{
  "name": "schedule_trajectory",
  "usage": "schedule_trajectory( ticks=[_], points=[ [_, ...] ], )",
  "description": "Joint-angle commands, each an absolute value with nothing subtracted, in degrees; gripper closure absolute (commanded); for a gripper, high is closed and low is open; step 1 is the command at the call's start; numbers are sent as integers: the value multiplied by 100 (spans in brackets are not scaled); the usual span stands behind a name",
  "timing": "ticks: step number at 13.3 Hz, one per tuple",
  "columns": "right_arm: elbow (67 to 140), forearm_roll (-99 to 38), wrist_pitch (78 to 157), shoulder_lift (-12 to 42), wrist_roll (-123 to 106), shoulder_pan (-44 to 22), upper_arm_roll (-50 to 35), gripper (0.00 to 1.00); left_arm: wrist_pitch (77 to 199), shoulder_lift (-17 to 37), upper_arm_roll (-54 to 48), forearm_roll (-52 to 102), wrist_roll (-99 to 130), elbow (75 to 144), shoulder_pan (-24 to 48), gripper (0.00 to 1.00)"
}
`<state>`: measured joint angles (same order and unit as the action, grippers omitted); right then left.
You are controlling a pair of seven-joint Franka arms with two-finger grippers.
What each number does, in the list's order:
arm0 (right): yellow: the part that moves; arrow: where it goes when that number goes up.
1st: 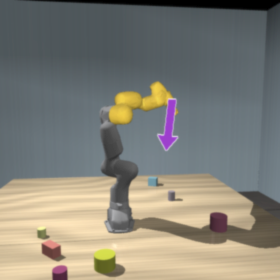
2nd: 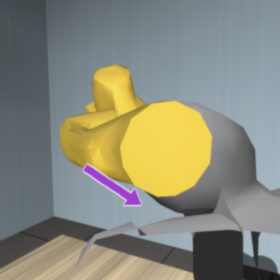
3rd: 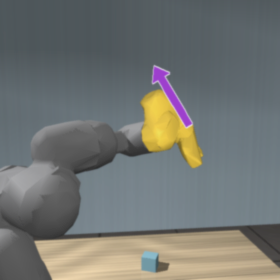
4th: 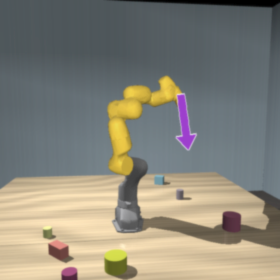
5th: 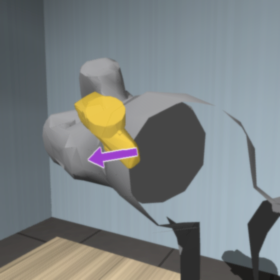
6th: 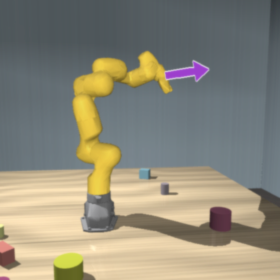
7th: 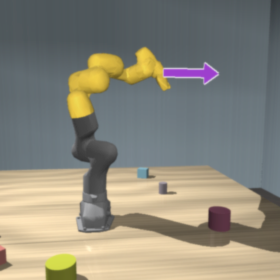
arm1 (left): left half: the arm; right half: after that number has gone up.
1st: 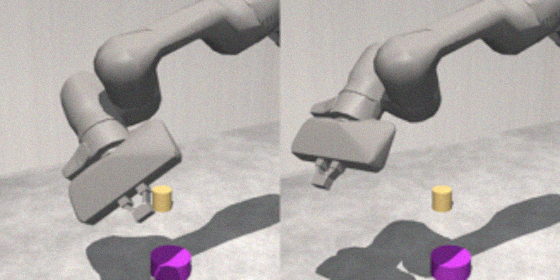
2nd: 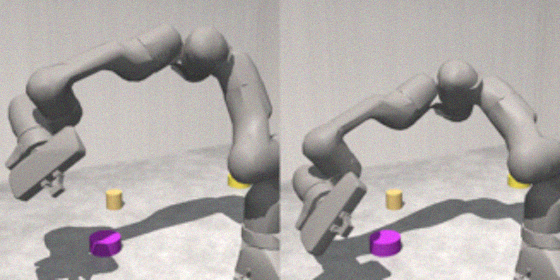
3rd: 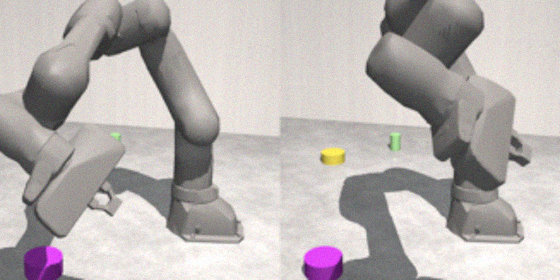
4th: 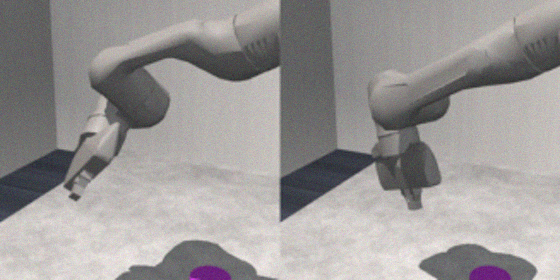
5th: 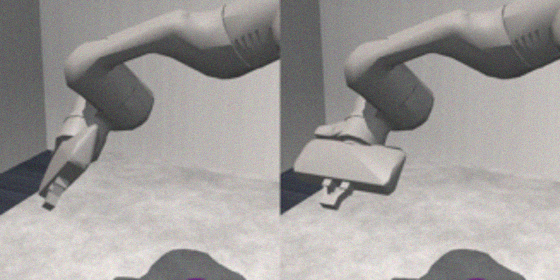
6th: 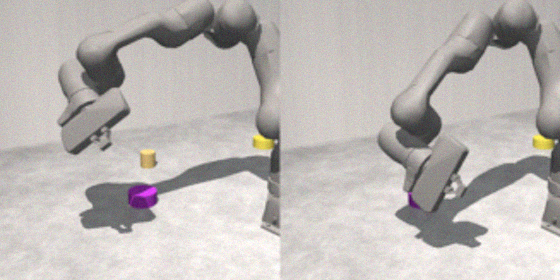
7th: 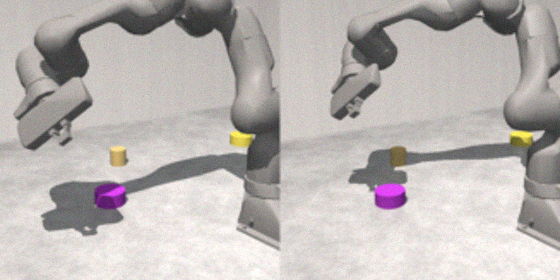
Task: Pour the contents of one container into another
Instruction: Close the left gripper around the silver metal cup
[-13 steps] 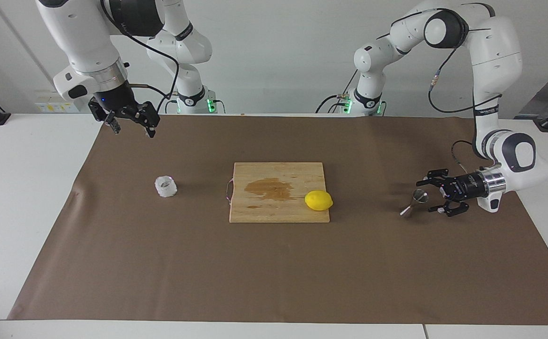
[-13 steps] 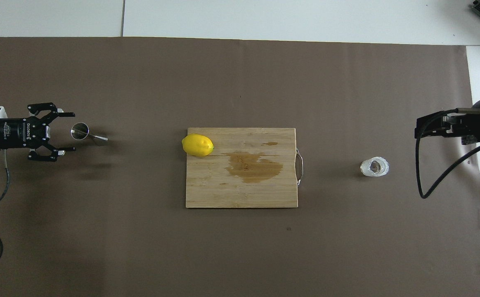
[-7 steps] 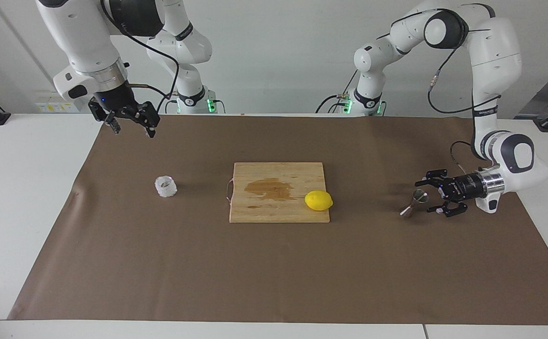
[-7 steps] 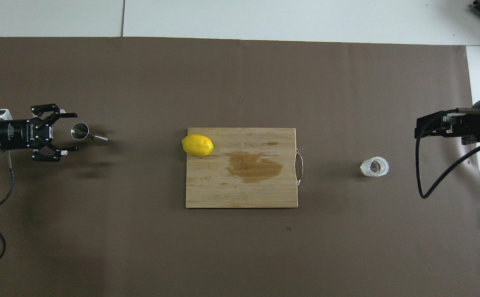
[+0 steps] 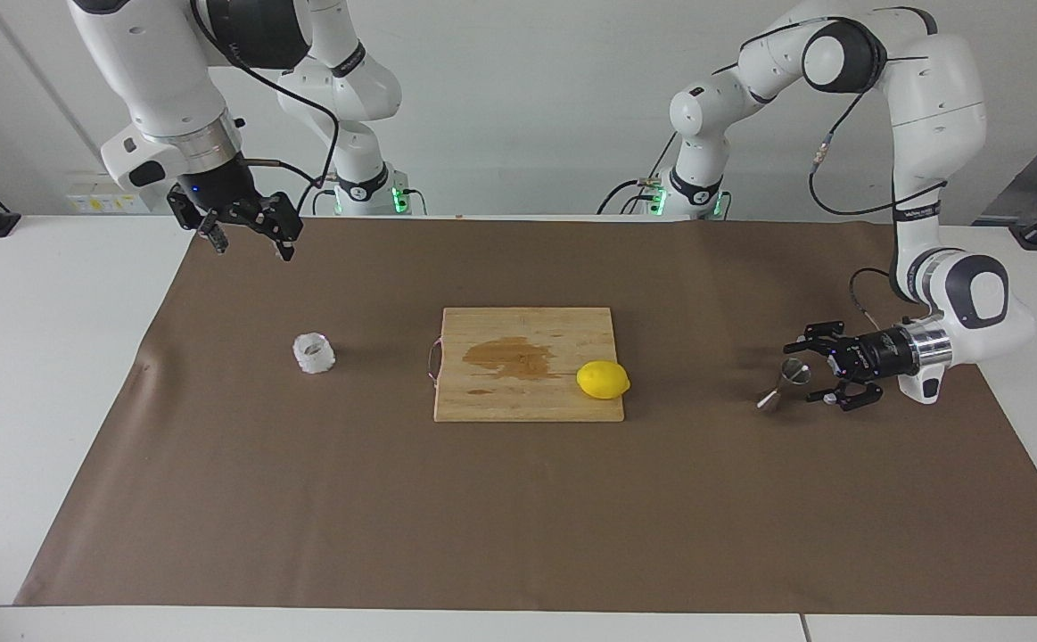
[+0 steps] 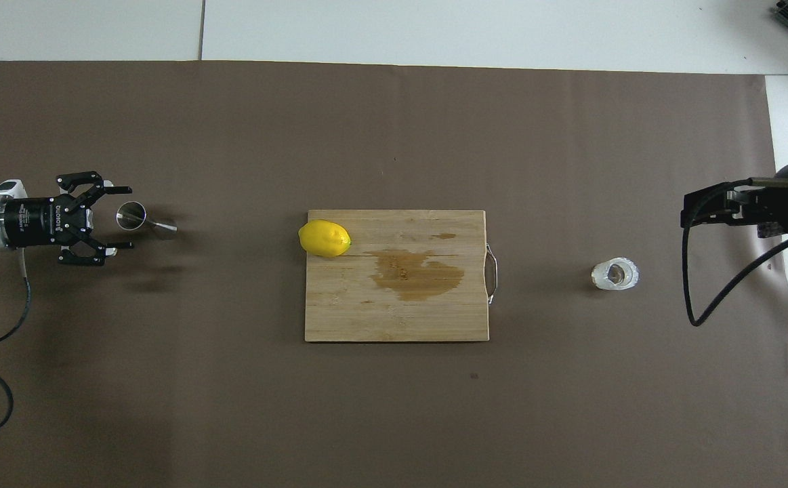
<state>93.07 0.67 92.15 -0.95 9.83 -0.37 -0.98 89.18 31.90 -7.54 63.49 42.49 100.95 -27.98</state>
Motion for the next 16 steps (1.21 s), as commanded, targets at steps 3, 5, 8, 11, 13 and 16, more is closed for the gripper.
schedule_trajectory(
  ticks=[3,5,8,11,13,16],
  points=[
    [9255,-53,9114,-114,853,44,-132,0,9018,3208,-791,6451,3684,10213,-2804,4],
    [9255,-53,9114,-114,861,44,-132,0,9018,3208,-791,6460,3709,10213,-2812,4],
    [9255,-53,9114,-114,861,44,-132,0,9009,3199,-791,6478,3726,10239,-2804,4],
    [9255,-53,9114,-106,861,44,-132,0,9009,3199,-791,6486,3805,10239,-2795,5],
    [9255,-44,9114,-114,861,44,-132,0,9009,3199,-791,6504,3876,10239,-2795,11],
    [9255,-44,9114,-114,861,44,-132,0,8991,3191,-791,6521,3902,10248,-2795,14]
  ],
)
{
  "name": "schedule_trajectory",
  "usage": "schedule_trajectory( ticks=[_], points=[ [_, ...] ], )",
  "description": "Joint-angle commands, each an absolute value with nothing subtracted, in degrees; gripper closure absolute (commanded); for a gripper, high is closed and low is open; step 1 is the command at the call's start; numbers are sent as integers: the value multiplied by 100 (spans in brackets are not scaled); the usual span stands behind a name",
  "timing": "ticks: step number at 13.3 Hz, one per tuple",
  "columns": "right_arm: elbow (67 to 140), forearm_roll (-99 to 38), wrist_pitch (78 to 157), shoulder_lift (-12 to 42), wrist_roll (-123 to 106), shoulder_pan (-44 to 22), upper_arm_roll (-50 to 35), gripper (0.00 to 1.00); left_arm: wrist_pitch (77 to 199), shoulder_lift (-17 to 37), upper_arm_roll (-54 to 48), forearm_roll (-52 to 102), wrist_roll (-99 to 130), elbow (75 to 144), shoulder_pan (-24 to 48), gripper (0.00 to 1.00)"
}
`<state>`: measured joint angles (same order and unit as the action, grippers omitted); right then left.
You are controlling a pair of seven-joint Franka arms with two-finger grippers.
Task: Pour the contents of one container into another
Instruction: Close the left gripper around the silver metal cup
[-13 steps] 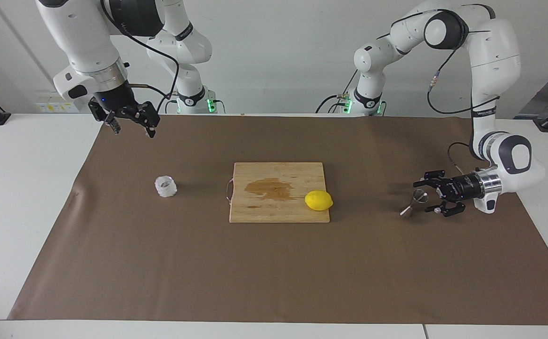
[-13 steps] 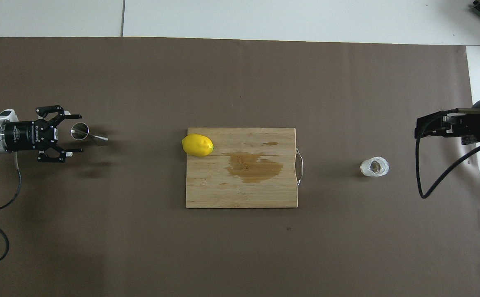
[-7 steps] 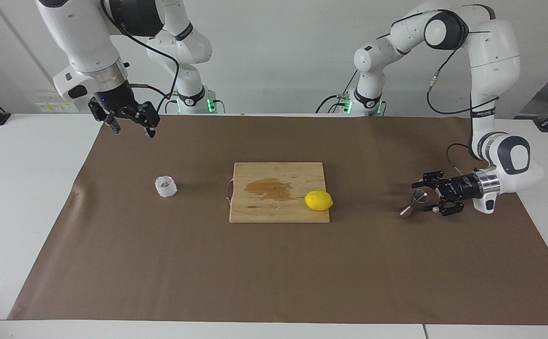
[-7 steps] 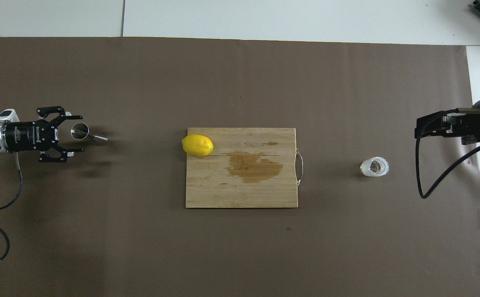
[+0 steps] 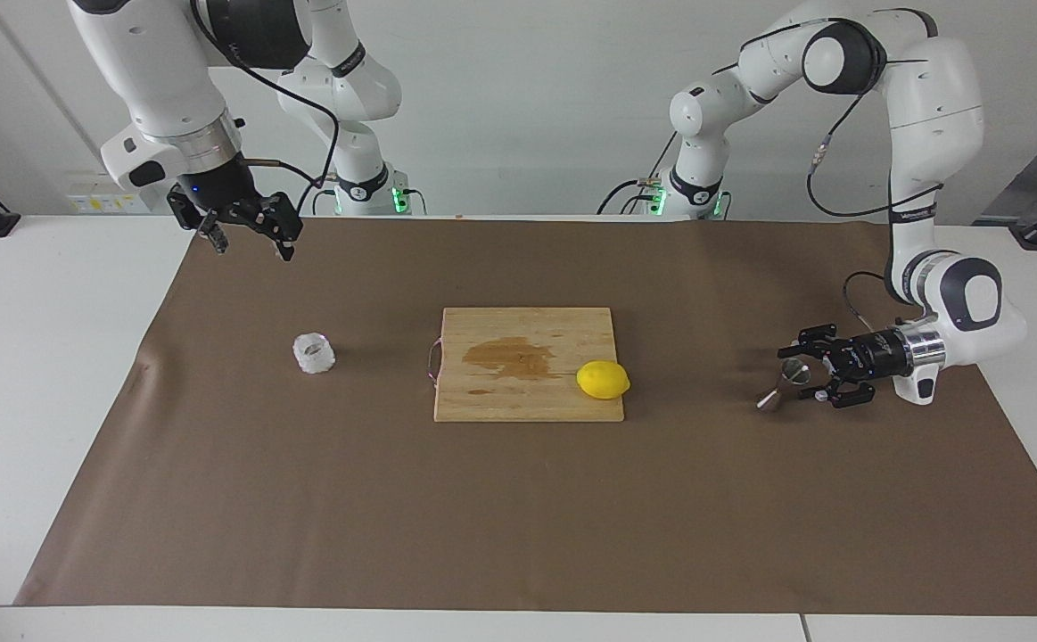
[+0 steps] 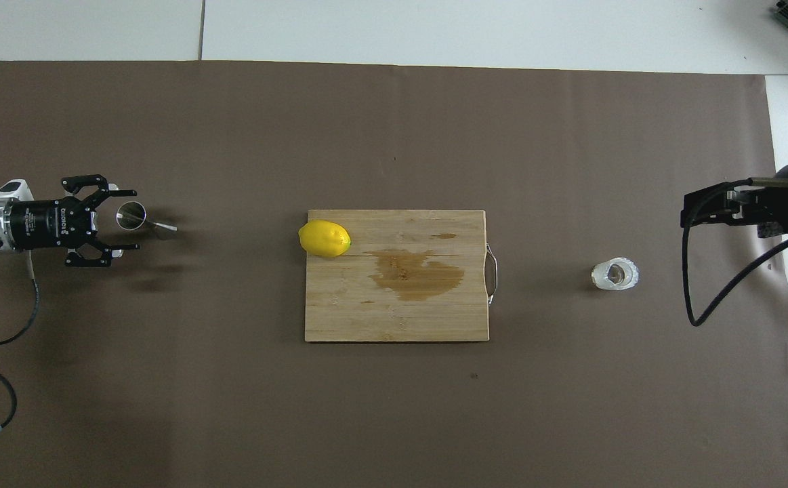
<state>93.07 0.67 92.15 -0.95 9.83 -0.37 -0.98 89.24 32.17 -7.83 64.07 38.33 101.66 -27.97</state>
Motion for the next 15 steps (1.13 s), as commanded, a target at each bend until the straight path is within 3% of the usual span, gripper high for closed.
schedule_trajectory(
  ticks=[1,10,15],
  points=[
    [9255,-53,9114,-114,861,44,-132,0,8991,3190,-791,6521,3972,10248,-2795,14],
    [9255,-44,9114,-114,861,44,-132,0,8991,3190,-800,6583,4298,10266,-2795,25],
    [9255,-44,9114,-114,861,44,-132,0,8982,3190,-809,6583,4315,10266,-2804,63]
  ],
)
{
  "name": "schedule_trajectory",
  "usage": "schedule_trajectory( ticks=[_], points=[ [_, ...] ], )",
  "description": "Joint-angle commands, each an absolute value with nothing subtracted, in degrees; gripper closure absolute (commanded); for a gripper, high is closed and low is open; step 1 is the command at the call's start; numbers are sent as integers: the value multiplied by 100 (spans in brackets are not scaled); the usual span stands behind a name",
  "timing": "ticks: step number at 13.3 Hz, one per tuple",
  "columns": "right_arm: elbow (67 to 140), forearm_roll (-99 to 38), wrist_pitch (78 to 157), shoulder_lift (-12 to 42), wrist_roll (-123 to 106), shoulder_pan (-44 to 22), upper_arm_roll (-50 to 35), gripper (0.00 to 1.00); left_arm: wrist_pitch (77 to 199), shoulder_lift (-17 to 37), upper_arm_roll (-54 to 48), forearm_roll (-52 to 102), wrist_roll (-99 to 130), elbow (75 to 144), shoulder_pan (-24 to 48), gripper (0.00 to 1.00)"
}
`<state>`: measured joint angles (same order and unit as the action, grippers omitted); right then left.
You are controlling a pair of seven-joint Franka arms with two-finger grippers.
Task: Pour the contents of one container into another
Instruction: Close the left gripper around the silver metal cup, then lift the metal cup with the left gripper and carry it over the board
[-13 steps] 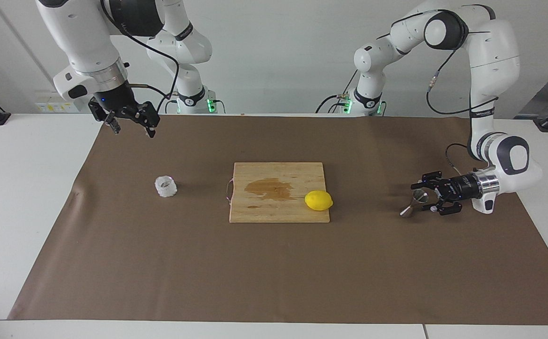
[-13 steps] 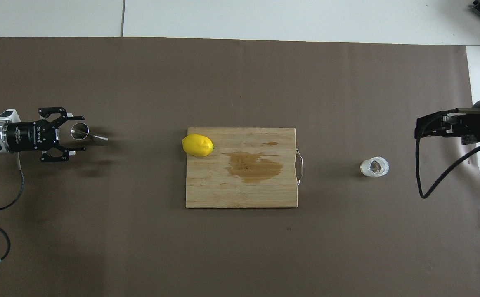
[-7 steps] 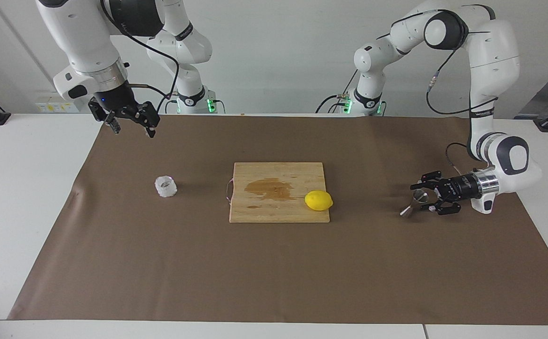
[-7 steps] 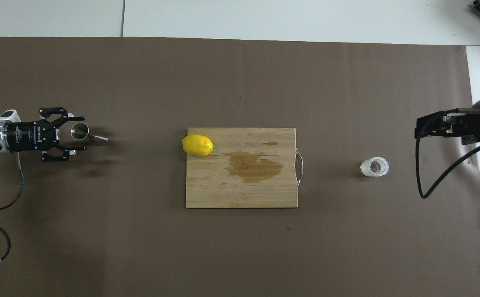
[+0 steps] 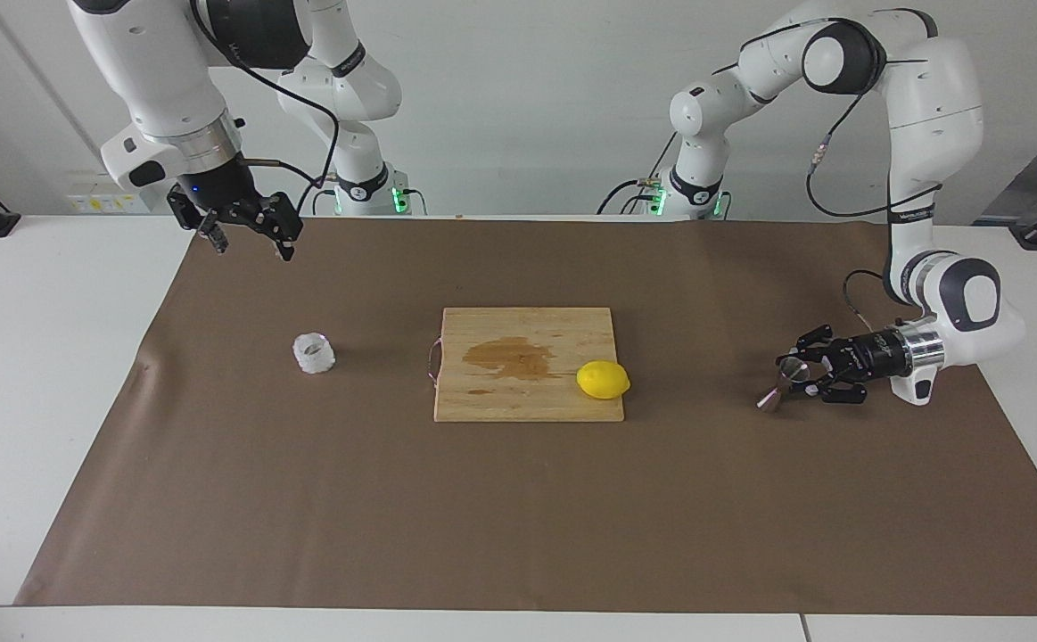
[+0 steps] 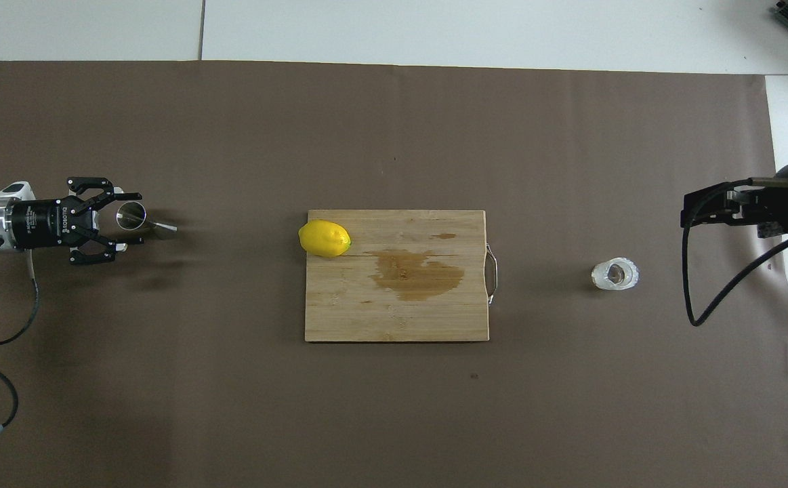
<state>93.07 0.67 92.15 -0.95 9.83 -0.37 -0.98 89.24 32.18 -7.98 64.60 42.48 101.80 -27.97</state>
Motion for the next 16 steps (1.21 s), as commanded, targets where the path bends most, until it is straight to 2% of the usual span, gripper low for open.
schedule_trajectory(
  ticks=[1,5,7,12,16],
  points=[
    [9255,-53,9114,-114,861,44,-132,0,8982,3190,-809,6583,4324,10266,-2821,72],
    [9255,-53,9114,-114,861,44,-132,0,8956,3164,-896,6583,4578,10222,-2856,85],
    [9255,-53,9114,-114,861,44,-132,0,8965,3024,-1036,6653,4816,10187,-2856,100],
    [9255,-53,9114,-114,861,44,-132,0,8965,2559,-1423,7101,5159,10213,-2699,100],
    [9255,-53,9114,-114,861,44,-132,0,9105,2286,-1398,7549,5335,10274,-2067,100]
  ],
)
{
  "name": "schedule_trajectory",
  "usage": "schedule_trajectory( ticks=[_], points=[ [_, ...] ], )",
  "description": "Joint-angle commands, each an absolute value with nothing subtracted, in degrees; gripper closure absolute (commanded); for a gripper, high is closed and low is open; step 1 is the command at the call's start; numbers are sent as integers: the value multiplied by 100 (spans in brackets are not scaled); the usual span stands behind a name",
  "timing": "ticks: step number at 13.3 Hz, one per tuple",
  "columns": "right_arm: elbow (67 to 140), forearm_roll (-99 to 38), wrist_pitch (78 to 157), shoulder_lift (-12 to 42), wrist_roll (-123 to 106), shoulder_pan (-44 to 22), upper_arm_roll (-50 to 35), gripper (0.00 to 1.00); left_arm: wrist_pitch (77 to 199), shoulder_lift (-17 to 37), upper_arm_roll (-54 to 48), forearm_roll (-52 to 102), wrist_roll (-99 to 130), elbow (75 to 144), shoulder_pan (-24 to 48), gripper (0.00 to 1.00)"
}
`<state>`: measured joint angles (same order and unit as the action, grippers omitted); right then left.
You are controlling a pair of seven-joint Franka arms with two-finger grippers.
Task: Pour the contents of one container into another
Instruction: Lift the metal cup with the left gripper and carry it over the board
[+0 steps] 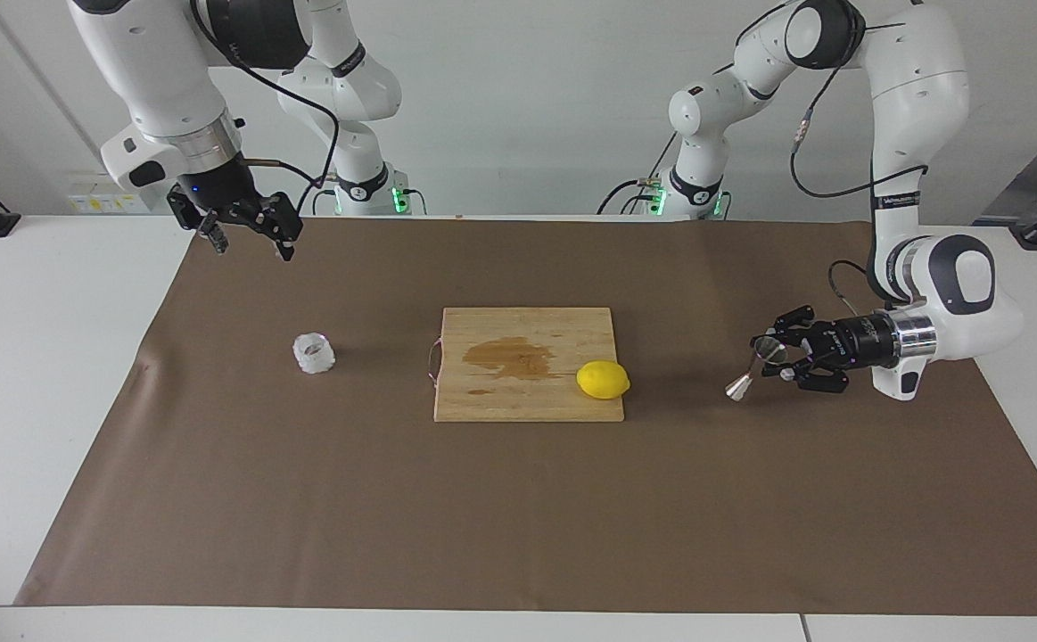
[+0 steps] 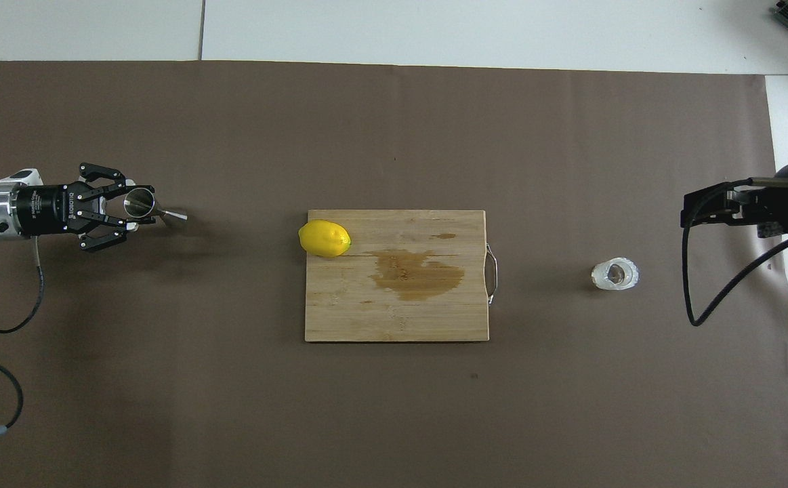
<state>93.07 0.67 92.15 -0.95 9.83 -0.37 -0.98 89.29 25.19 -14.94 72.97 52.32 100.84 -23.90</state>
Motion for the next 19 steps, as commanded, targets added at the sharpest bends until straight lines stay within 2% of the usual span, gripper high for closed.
schedule_trajectory(
  ticks=[1,9,15,19],
  points=[
    [9255,-53,9114,-114,861,44,-132,0,9384,2276,-1415,7602,5335,10309,-1831,100],
    [9255,-53,9114,-114,861,44,-132,0,10739,2030,-1397,8963,5282,10731,-46,100],
    [9255,-44,9114,-114,861,44,-132,0,11908,1960,-1424,9367,5037,11074,1044,100],
    [9255,-53,9114,-114,861,44,-132,0,12286,1758,-1397,10422,4177,11636,1625,100]
  ],
)
